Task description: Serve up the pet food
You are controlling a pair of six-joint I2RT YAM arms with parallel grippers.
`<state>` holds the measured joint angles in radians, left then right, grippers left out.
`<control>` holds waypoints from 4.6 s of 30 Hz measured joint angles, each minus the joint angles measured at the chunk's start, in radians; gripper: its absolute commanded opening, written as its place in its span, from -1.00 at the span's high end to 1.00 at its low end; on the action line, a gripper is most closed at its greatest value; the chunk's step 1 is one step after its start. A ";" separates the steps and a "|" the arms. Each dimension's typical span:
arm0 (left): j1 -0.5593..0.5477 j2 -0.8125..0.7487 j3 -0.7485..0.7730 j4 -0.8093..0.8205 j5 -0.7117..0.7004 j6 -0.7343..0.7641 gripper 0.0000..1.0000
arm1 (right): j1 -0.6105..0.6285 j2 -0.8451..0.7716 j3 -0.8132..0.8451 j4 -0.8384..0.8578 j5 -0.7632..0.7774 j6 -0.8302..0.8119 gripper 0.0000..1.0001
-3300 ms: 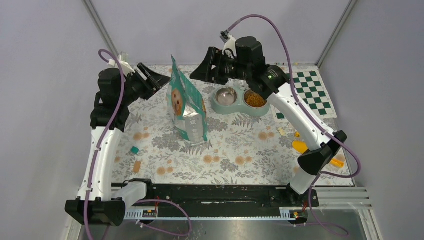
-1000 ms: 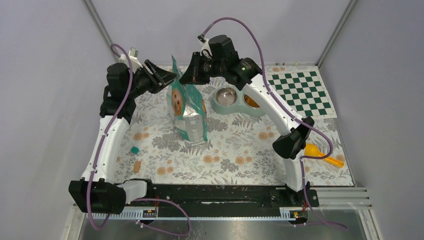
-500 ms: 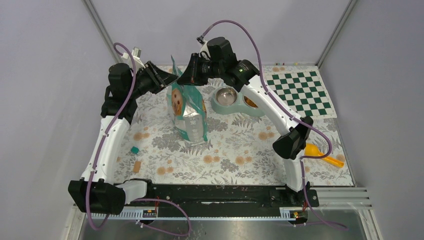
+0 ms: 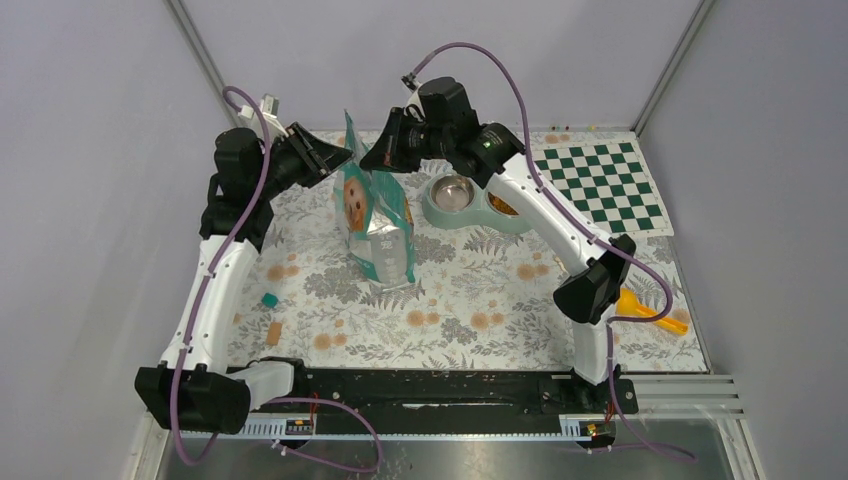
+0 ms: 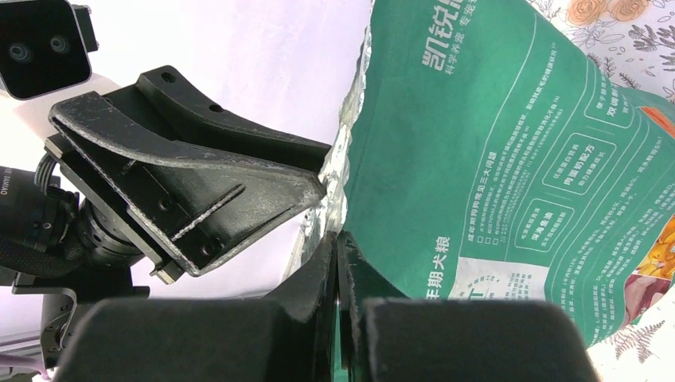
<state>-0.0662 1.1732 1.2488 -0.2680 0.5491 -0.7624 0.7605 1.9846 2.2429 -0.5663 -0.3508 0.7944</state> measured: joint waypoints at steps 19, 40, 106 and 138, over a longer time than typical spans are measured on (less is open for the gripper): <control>-0.016 0.007 -0.014 0.002 -0.003 -0.024 0.21 | 0.000 -0.024 -0.060 0.041 0.011 0.008 0.55; -0.027 0.055 0.072 -0.121 -0.023 0.005 1.00 | 0.001 -0.024 -0.064 0.036 0.012 -0.031 1.00; -0.048 0.010 -0.006 -0.084 0.061 -0.139 0.62 | 0.123 -0.099 -0.017 -0.159 0.256 -0.241 0.85; -0.047 0.006 -0.011 -0.031 0.090 -0.201 1.00 | 0.122 -0.011 0.161 -0.275 0.315 -0.246 -0.02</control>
<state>-0.1135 1.1790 1.2381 -0.2985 0.6388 -0.9634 0.8825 1.9739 2.4035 -0.8417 -0.0353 0.5484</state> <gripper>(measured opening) 0.007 0.509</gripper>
